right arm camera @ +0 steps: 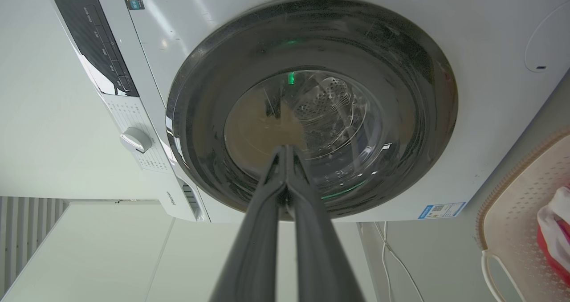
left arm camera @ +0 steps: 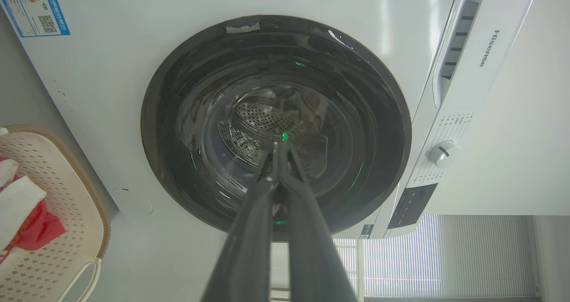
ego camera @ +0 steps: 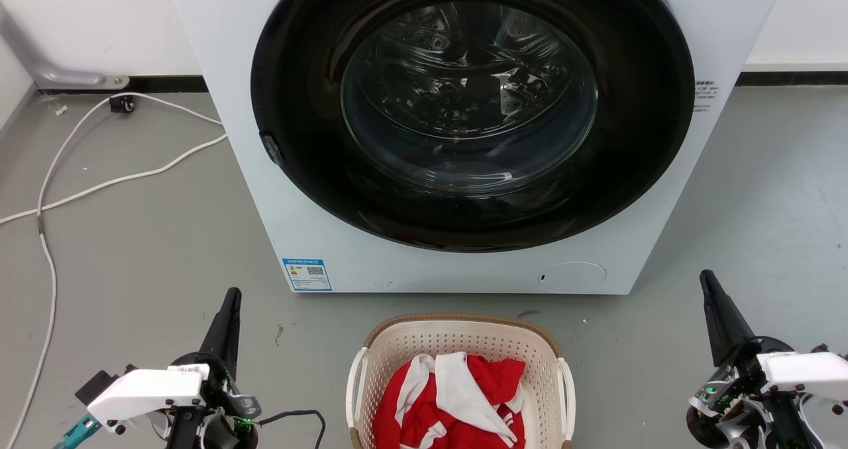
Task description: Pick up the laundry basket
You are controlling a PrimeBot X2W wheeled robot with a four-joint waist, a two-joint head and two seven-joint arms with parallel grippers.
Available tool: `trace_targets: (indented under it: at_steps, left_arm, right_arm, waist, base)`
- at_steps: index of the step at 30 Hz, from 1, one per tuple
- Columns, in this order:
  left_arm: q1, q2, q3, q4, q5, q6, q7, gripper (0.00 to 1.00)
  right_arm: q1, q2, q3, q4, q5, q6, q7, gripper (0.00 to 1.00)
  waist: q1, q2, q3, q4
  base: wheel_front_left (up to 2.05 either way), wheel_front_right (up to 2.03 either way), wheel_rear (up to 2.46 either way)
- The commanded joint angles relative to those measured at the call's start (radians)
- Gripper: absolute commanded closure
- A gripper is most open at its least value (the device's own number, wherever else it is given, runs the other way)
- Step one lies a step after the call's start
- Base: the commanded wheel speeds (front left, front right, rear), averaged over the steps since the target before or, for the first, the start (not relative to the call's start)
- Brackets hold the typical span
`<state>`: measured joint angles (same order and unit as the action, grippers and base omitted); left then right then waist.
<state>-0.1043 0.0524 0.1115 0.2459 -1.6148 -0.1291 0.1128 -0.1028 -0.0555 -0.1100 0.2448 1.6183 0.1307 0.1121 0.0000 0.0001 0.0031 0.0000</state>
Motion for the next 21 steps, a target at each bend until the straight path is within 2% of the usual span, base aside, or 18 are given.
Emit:
trace_targets:
  at_steps: [1,21]
  left_arm:
    - [-0.01,-0.001,0.003,0.001,0.002,-0.004,0.003,1.0]
    - [-0.01,-0.001,0.004,0.001,0.003,-0.004,0.004,1.0]
  right_arm:
    - [-0.011,0.004,-0.002,0.001,-0.005,0.0,0.002,1.0]
    - [-0.011,0.004,-0.003,0.001,-0.007,0.0,0.003,1.0]
  waist:
    - [0.0,-0.0001,0.0,0.0]
    - [0.0,-0.0001,0.0,0.0]
  base:
    - [0.0,0.0,0.0]
    - [0.0,0.0,0.0]
